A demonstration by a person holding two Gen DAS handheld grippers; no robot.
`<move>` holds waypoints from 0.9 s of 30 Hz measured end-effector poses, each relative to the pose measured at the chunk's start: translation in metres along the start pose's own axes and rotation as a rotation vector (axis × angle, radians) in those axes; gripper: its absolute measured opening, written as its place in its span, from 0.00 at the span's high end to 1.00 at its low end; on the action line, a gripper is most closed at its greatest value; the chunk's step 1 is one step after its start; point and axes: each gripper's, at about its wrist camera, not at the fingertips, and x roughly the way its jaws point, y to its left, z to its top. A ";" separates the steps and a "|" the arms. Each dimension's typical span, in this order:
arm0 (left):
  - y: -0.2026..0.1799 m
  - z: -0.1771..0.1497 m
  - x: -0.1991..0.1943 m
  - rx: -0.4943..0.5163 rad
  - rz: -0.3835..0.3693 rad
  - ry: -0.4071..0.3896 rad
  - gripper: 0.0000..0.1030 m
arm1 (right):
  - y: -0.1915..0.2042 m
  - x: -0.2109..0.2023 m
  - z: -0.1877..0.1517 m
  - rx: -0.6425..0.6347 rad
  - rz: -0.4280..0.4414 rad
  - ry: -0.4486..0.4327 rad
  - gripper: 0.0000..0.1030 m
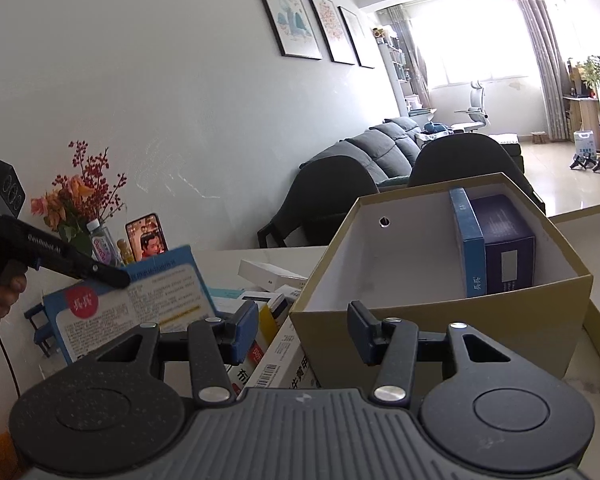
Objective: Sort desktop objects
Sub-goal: 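Lift the long box with the left gripper toward the right gripper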
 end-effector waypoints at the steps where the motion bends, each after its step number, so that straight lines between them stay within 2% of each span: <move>1: 0.000 0.002 0.001 -0.012 -0.001 -0.010 0.81 | 0.000 0.000 0.000 0.007 0.005 -0.001 0.49; 7: -0.012 0.021 0.010 -0.049 -0.038 -0.076 0.81 | 0.002 -0.001 -0.002 0.017 0.024 -0.001 0.49; 15: -0.030 0.038 0.039 -0.041 -0.082 -0.103 0.81 | -0.004 -0.001 0.000 0.041 0.020 -0.004 0.49; 19: -0.034 0.035 0.052 -0.023 -0.076 -0.085 0.81 | -0.001 0.013 0.006 0.064 0.083 0.029 0.48; 25: -0.028 0.032 0.051 -0.070 -0.063 -0.103 0.81 | 0.010 0.032 0.013 0.145 0.209 0.101 0.47; 27: -0.031 0.032 0.050 -0.069 -0.052 -0.099 0.81 | 0.024 0.034 0.014 0.119 0.228 0.107 0.42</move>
